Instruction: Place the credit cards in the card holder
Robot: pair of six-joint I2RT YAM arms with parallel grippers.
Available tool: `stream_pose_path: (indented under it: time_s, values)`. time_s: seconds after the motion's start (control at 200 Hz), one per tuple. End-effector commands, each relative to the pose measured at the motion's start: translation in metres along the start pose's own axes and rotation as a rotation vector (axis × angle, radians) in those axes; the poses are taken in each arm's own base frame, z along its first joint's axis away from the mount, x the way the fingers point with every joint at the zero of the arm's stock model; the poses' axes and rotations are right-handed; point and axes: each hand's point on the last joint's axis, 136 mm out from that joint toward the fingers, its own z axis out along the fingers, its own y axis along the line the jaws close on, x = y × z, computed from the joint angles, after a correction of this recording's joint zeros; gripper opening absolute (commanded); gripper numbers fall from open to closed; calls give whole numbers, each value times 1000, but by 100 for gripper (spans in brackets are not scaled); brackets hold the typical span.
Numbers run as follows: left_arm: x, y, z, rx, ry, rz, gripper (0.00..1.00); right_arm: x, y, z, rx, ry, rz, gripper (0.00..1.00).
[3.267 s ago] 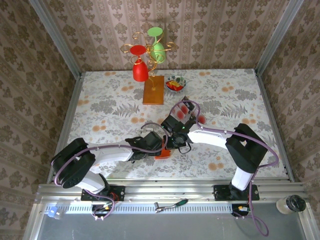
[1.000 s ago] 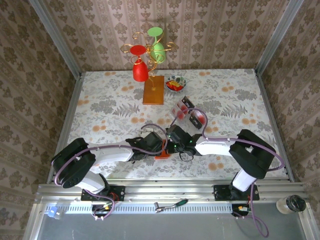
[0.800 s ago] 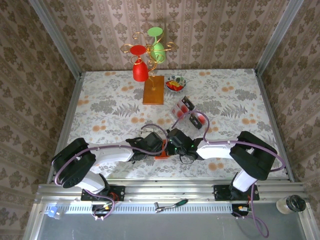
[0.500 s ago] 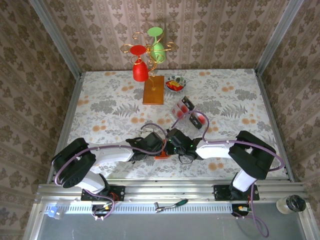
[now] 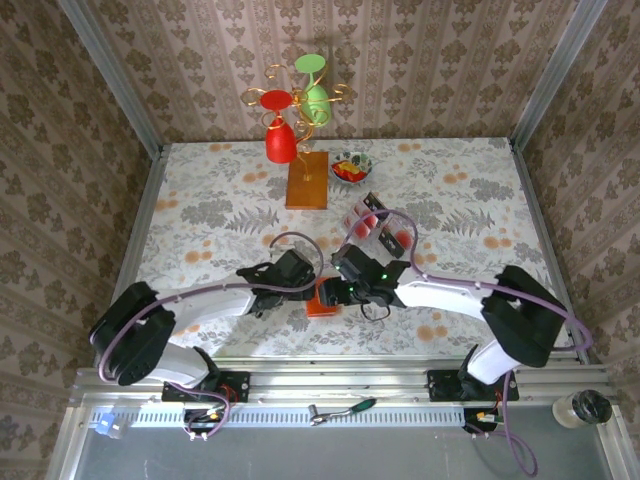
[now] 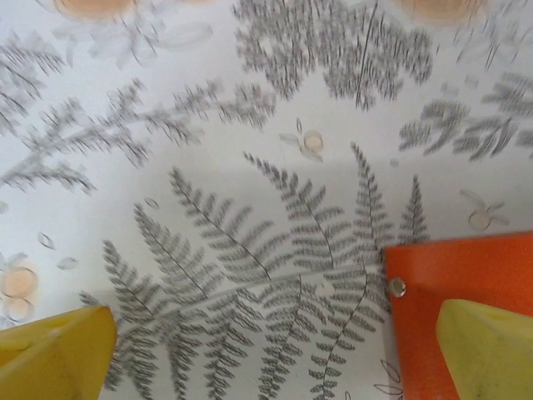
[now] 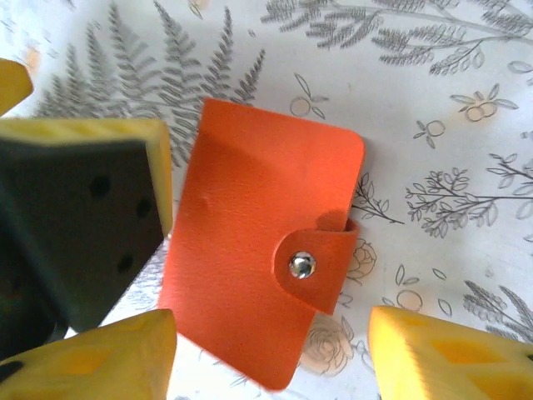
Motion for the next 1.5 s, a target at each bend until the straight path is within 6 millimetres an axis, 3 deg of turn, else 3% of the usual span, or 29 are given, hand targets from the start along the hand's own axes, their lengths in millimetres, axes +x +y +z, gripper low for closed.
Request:
stream_pose_path:
  time_s: [0.0,0.26,0.355,0.51,0.67,0.805,0.9,1.085,1.22,1.335,1.495]
  values:
    - [-22,1,-18,26,-44,20,100,-5,-12,-24,20,-14,14,68]
    - [-34,28,-41,18,-143,-13,100,-1,-76,-73,103,-163,119,88]
    - [-40,42,-50,-1,-194,-31,100,-1,-102,-94,194,-247,127,100]
    - [-57,74,-64,-101,-276,-36,100,-6,-145,-133,352,-406,169,100]
    - [-86,101,-81,-239,-411,66,100,-21,-185,-179,521,-641,220,100]
    - [-107,125,-92,-355,-497,130,100,-36,-210,-216,638,-850,266,100]
    - [-119,143,-95,-416,-537,144,100,-49,-223,-232,721,-900,249,100]
    - [-134,189,-101,-494,-598,68,100,-59,-261,-236,887,-852,265,100]
    - [-139,206,-98,-472,-610,34,100,-56,-289,-228,968,-811,290,100]
    - [-137,211,-78,-470,-603,60,100,-55,-306,-217,971,-789,333,100]
    - [-135,209,-49,-447,-618,70,100,-66,-312,-196,951,-758,275,100]
